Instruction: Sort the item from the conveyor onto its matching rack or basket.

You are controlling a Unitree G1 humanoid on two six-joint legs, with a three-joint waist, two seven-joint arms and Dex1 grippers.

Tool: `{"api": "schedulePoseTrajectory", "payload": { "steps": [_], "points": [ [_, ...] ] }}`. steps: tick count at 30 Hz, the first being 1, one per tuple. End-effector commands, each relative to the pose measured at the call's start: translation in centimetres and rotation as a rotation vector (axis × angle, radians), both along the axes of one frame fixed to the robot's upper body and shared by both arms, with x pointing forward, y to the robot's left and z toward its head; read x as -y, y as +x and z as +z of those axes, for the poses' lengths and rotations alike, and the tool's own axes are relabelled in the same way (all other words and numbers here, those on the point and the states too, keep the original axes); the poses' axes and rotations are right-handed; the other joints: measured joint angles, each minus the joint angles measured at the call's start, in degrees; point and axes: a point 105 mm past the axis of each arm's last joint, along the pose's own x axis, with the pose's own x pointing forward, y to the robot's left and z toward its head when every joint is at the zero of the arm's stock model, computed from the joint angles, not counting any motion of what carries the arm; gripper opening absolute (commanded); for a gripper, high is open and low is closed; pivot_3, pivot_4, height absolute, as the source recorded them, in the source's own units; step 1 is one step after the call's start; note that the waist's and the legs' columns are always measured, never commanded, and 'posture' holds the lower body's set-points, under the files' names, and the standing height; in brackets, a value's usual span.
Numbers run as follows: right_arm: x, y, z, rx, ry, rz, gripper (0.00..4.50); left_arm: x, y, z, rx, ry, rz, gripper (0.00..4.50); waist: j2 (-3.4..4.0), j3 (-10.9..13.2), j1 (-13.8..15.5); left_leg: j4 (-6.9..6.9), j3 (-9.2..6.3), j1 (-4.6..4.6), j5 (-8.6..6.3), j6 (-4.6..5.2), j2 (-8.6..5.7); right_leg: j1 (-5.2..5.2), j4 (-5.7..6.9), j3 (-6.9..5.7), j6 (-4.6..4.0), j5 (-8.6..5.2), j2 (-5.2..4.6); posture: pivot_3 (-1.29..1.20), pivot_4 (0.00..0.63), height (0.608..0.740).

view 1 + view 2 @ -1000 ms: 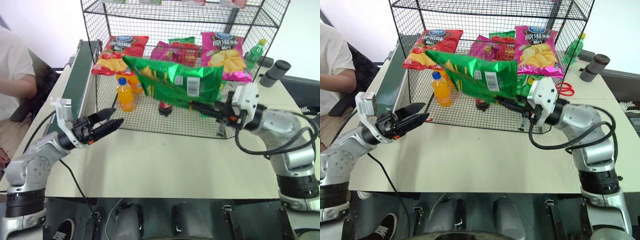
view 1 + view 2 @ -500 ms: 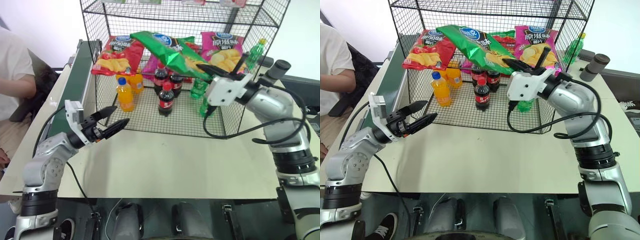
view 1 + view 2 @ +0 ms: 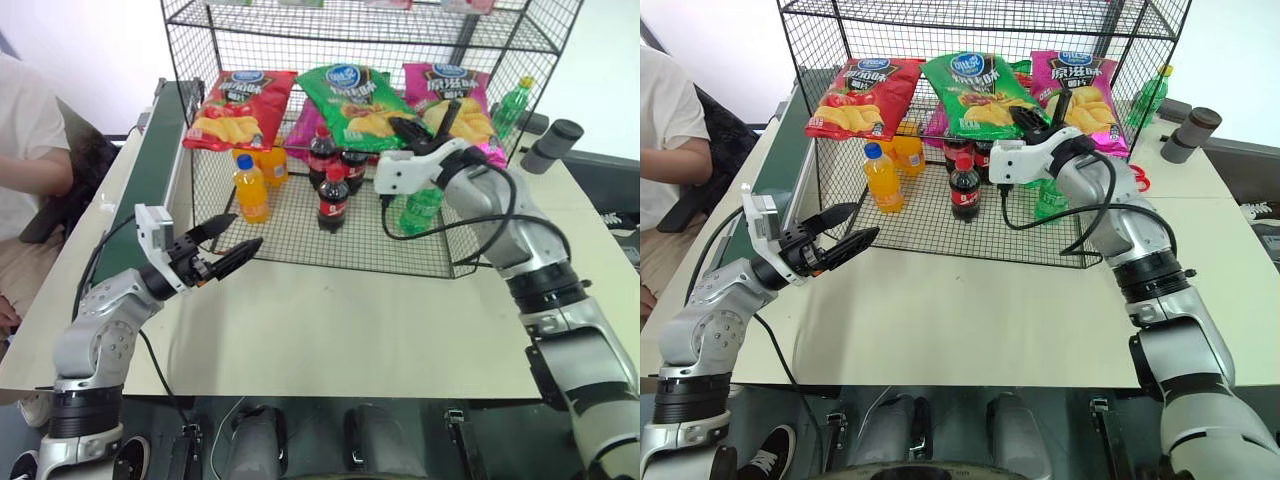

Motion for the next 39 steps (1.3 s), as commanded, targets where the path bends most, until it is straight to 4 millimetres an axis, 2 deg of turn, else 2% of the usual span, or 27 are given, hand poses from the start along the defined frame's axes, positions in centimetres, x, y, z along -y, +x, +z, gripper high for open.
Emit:
{"api": "schedulePoseTrajectory", "payload": {
  "steps": [1,6,16,26,34,36,38,39],
  "points": [
    [0.4,0.7,2.1,0.042,0.033,-0.059,0.0,-0.4,0.1,0.8,0.126,0.089,0.077,4.47,0.0,0.0,0.0,0.0,0.0,0.0,0.0,0.0,0.0,0.0,0.01,0.0,0.0,0.0,0.0,0.0,0.15,0.74],
    [1.0,1.3,2.5,0.038,0.069,-0.109,0.0,-0.8,0.2,0.8,0.178,0.108,0.144,4.47,0.0,0.0,0.1,-0.01,0.01,0.0,0.0,0.0,0.01,-0.01,0.01,0.0,0.0,0.0,0.01,0.0,0.15,0.74],
    [-2.2,-0.4,1.2,-0.05,0.148,-0.038,0.0,-0.8,-0.1,0.7,0.196,0.102,0.16,4.47,0.0,0.0,0.0,-0.02,-0.02,-0.01,-0.04,0.07,0.02,-0.02,0.03,-0.01,0.01,0.0,0.0,0.0,0.15,0.74],
    [-1.5,-1.3,1.0,-0.087,0.194,-0.079,0.0,-0.7,-0.2,0.6,0.201,0.1,0.158,4.47,0.0,0.0,0.0,-0.02,-0.02,-0.01,-0.13,0.23,0.01,-0.01,0.03,-0.03,0.01,0.0,0.0,0.0,0.15,0.74],
    [-0.3,-2.1,1.9,-0.077,0.221,-0.111,0.0,-0.6,-0.1,0.8,0.209,0.1,0.154,4.47,0.0,0.0,0.1,-0.02,-0.01,-0.01,-0.14,0.25,0.01,-0.01,0.02,-0.04,0.0,0.0,0.0,0.0,0.15,0.74],
    [-0.4,-1.9,1.5,-0.091,0.22,-0.113,0.0,-0.5,-0.1,0.8,0.208,0.092,0.152,4.47,0.0,0.0,0.1,-0.02,-0.02,-0.01,-0.14,0.25,0.01,-0.01,0.02,-0.05,0.0,0.0,0.01,0.0,0.15,0.74],
    [-1.3,-1.6,1.2,-0.103,0.229,-0.094,0.0,-0.4,0.0,0.7,0.206,0.091,0.15,4.47,0.0,0.0,0.1,-0.02,-0.03,-0.01,-0.14,0.25,0.01,-0.01,0.03,-0.06,0.0,0.0,0.02,0.0,0.15,0.74],
    [-1.9,-1.5,1.1,-0.109,0.234,-0.079,0.37,-0.3,0.0,0.7,0.206,0.093,0.149,4.49,0.0,0.0,0.0,-0.02,-0.02,-0.01,-0.14,0.25,0.01,-0.01,0.03,-0.05,0.0,0.0,0.02,0.0,0.15,0.74]
  ]
}}
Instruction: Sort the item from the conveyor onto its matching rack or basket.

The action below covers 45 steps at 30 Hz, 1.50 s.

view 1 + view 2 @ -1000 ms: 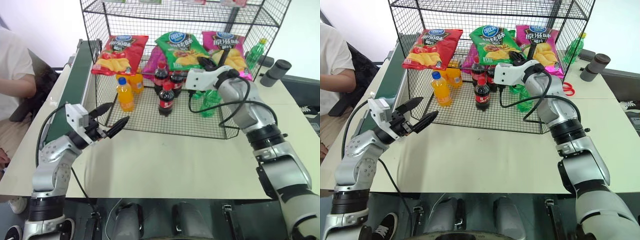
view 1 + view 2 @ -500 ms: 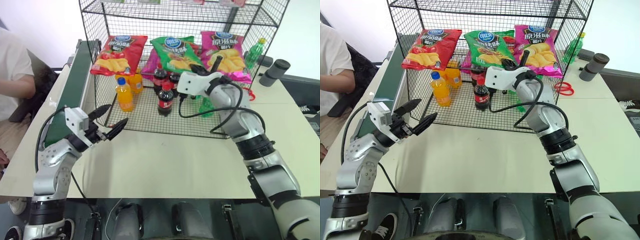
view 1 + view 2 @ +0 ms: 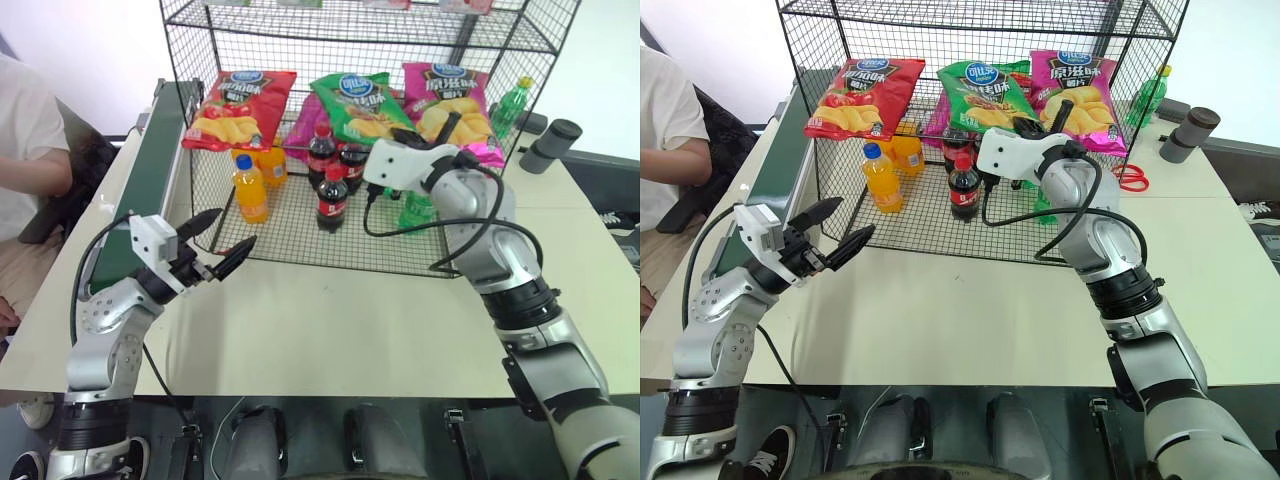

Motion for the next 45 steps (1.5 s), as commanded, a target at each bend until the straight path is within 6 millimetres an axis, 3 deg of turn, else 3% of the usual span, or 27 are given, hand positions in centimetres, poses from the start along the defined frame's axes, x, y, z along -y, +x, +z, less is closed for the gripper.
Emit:
{"api": "schedulePoseTrajectory", "payload": {
  "steps": [1,2,8,20,23,26,30,32,35,38,39,42,45],
  "points": [
    [-1.3,0.1,1.1,0.032,0.031,0.035,0.75,0.4,-0.1,1.0,0.051,0.0,-0.011,4.5,0.0,0.0,0.0,0.0,0.0,0.0,0.0,0.0,0.0,0.0,0.0,0.0,0.0,0.0,0.0,0.0,0.15,0.74],
    [-1.5,0.1,1.2,0.035,0.036,0.042,0.99,0.4,-0.1,1.0,0.051,0.0,-0.011,4.5,0.0,0.0,-0.1,0.0,0.0,0.0,0.0,0.0,0.0,0.0,0.0,0.0,0.0,0.0,0.0,0.0,0.15,0.74],
    [-3.4,-0.2,2.1,0.044,0.072,0.123,3.64,0.6,-0.4,0.7,0.041,-0.005,-0.01,4.5,0.0,0.0,-0.2,0.0,-0.01,0.01,0.0,0.0,0.01,-0.01,0.01,0.0,0.0,0.0,0.02,0.0,0.15,0.74],
    [-7.2,-2.0,3.1,0.079,0.148,0.307,3.64,1.1,-0.5,0.3,0.037,-0.006,-0.011,4.5,0.0,0.0,0.0,-0.01,-0.02,0.0,0.0,0.0,0.01,-0.01,0.0,-0.01,0.0,0.0,0.0,0.0,0.15,0.74],
    [-8.6,-3.3,2.1,-0.035,0.259,0.447,3.64,1.2,-0.6,0.3,0.035,-0.002,-0.014,4.5,0.0,0.0,0.0,-0.01,-0.02,0.0,0.0,0.0,0.02,-0.01,0.0,-0.01,0.0,0.0,-0.01,0.0,0.15,0.74],
    [-8.2,-4.6,1.8,-0.077,0.368,0.508,3.64,1.1,-0.7,0.3,0.033,0.0,-0.014,4.5,0.0,0.0,0.0,-0.03,-0.05,-0.01,0.0,0.0,0.03,0.01,-0.01,-0.03,0.0,0.0,0.0,0.0,0.15,0.74],
    [-6.3,-6.8,5.6,0.016,0.595,0.609,3.64,0.5,-0.8,0.3,0.031,0.004,0.0,4.5,0.02,0.0,0.1,-0.03,-0.06,-0.01,-0.02,0.03,0.02,0.02,0.0,-0.04,0.0,0.0,-0.04,0.0,0.15,0.74],
    [-5.5,-7.9,6.4,0.013,0.716,0.674,3.64,0.5,-0.8,0.5,0.03,-0.003,0.02,4.5,0.02,0.0,0.1,-0.03,-0.09,-0.01,-0.02,0.03,0.02,0.03,0.0,-0.07,0.0,0.01,-0.04,0.0,0.15,0.74],
    [-4.6,-9.6,4.7,-0.123,0.852,0.76,3.64,0.7,-1.0,0.2,-0.002,0.005,0.027,4.5,-0.04,0.0,0.1,-0.04,-0.16,0.0,-0.03,0.05,0.03,0.07,-0.01,-0.11,0.0,0.01,-0.02,0.0,0.15,0.74],
    [-2.2,-13.2,-1.9,-0.456,0.868,0.8,3.64,-0.5,-1.4,-0.8,-0.087,0.022,0.039,4.5,-0.19,-0.1,0.5,-0.13,-0.29,0.02,-0.06,0.09,0.04,0.23,-0.15,-0.19,-0.01,-0.01,-0.03,0.0,0.15,0.74],
    [-1.5,-14.0,-3.3,-0.532,0.872,0.786,3.64,-1.0,-1.4,-0.9,-0.113,0.011,0.052,4.5,-0.13,-0.1,0.6,-0.13,-0.31,0.02,-0.1,0.15,0.05,0.3,-0.22,-0.2,-0.01,-0.02,-0.06,0.0,0.15,0.74],
    [1.8,-15.4,-5.8,-0.647,0.879,0.697,3.64,-2.7,-1.3,-0.9,-0.144,0.021,0.123,4.5,0.04,0.0,0.1,-0.06,-0.23,-0.04,-0.17,0.29,-0.01,0.24,-0.23,-0.14,0.0,-0.01,-0.27,0.0,0.15,0.74],
    [3.5,-16.2,-6.8,-0.705,0.859,0.651,3.64,-3.3,-1.9,-1.6,-0.191,0.063,0.128,4.5,0.01,0.0,-0.5,0.01,-0.17,0.37,-0.17,0.29,-0.02,0.58,-0.21,-0.02,-0.04,-0.02,-0.16,0.0,0.15,0.74]
  ]
}}
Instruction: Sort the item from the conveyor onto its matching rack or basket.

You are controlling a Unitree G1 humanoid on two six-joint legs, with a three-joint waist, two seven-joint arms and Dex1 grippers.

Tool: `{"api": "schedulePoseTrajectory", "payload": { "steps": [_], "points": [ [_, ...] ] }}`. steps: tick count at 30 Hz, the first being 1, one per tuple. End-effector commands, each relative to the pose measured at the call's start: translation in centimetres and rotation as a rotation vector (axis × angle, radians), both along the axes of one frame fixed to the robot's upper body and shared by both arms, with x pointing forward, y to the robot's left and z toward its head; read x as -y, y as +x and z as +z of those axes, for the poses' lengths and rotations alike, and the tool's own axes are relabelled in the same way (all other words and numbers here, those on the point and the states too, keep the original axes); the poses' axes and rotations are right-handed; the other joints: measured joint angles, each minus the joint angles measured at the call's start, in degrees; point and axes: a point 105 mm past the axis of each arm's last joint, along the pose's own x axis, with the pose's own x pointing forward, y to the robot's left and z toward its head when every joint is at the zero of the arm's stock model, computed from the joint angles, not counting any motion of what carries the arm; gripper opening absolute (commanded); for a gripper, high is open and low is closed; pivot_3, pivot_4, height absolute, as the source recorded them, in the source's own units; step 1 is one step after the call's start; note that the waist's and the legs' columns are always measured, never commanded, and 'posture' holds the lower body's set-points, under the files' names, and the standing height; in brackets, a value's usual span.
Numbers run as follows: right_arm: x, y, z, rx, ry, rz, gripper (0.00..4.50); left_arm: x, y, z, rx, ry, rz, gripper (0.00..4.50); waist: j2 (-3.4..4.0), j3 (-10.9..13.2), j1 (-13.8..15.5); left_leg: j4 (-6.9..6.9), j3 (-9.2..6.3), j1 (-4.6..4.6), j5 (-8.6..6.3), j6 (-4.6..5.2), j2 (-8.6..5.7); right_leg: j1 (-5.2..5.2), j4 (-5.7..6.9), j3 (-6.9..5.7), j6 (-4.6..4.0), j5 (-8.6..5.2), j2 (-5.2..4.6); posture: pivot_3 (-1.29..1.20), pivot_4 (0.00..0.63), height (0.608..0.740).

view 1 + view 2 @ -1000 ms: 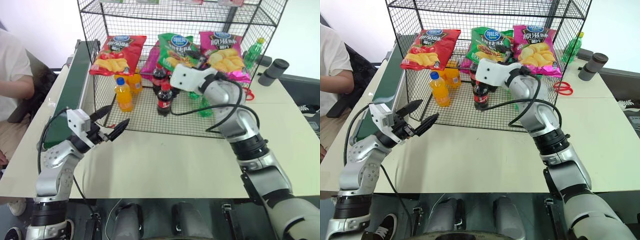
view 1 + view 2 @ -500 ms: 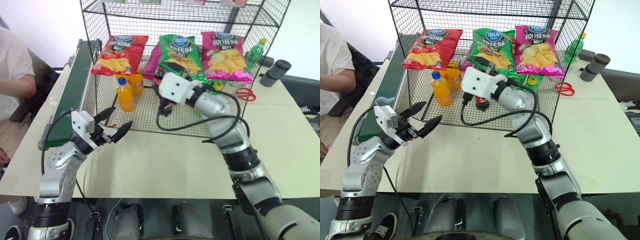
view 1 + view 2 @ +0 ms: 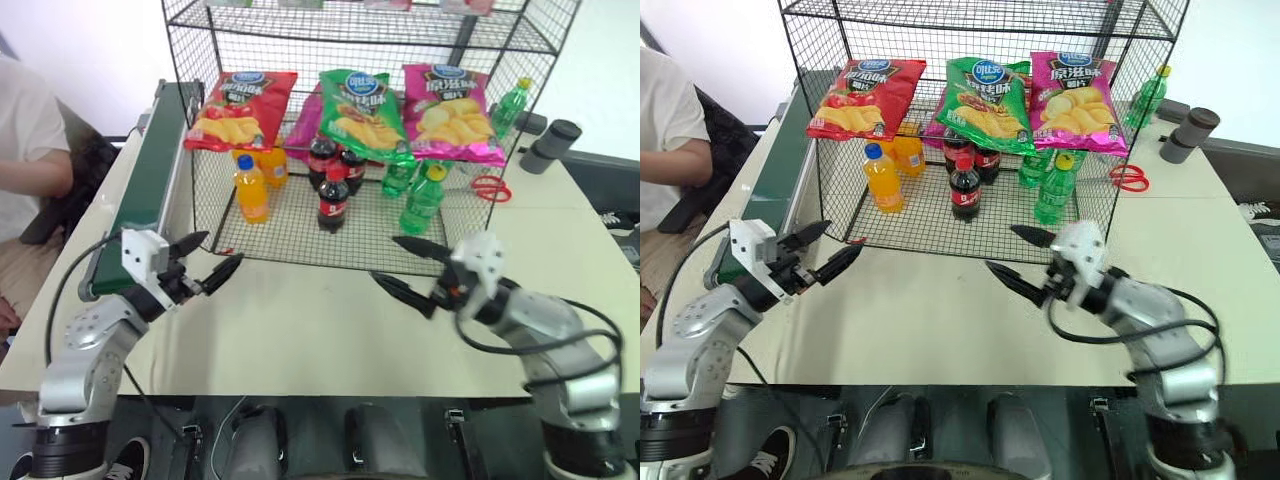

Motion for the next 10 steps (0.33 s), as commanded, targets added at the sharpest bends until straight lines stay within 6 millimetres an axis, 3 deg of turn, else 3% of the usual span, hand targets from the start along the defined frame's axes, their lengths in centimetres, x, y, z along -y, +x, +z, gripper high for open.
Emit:
{"api": "schedulePoseTrajectory", "payload": {
  "steps": [1,4,10],
  "points": [
    [0.6,-1.2,1.2,0.054,-0.018,0.038,3.64,-0.9,-0.7,0.3,-0.004,0.037,0.014,4.5,-0.02,0.0,-0.3,-0.02,0.0,0.25,-0.01,-0.01,0.02,0.2,-0.01,0.0,-0.06,-0.03,0.06,0.0,0.15,0.74],
    [1.6,-1.7,0.1,0.001,-0.043,0.038,3.64,-1.9,-1.0,-0.6,-0.059,0.076,0.011,4.5,-0.02,0.0,-0.2,-0.17,-0.11,0.59,-0.01,-0.02,0.06,0.46,0.01,0.0,-0.2,-0.11,0.08,0.0,0.15,0.74],
    [2.9,-2.2,-1.7,-0.028,-0.104,0.027,3.64,-3.1,-0.8,-0.3,-0.028,0.076,-0.019,4.5,-0.02,0.0,0.4,-0.22,-0.05,0.52,-0.01,-0.02,0.07,0.39,-0.05,0.04,-0.21,-0.12,0.0,0.0,0.15,0.74]
  ]
}}
